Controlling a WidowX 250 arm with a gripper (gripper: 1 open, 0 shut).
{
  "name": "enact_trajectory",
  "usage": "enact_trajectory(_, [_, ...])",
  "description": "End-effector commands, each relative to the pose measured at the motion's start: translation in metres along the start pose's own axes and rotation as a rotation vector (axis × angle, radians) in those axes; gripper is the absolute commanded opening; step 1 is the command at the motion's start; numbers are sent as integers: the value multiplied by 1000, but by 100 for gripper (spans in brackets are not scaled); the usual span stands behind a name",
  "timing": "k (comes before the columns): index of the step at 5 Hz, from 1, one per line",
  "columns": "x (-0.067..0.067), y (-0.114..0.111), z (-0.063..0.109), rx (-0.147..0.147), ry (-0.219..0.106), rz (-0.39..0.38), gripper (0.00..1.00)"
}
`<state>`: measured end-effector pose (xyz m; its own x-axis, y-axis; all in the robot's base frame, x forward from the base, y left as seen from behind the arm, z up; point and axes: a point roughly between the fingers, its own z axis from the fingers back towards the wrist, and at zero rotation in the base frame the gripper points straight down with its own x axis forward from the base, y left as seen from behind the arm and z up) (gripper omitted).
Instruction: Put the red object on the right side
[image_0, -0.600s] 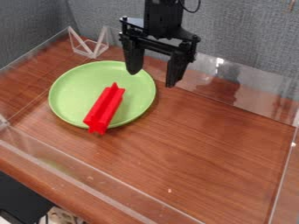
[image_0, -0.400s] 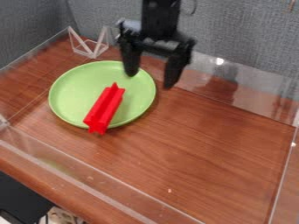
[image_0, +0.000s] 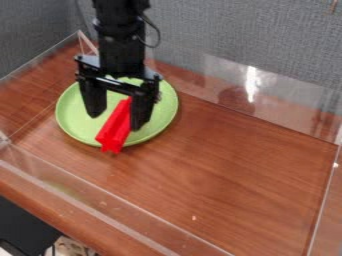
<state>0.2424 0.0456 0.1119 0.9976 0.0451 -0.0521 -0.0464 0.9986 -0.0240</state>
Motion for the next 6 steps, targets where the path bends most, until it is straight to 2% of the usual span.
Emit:
enact_trajectory(1, [7,28,2,4,-61,23,100])
enact_trajectory(2, [13,28,-5,8,-93,41,100])
enact_trajectory(4, [9,36,-10,23,-102,-38,100])
enact_trajectory(5, [8,39,-8,33,-117,-38,100])
enact_trajectory(6, [7,36,-8,44,-130,54,100])
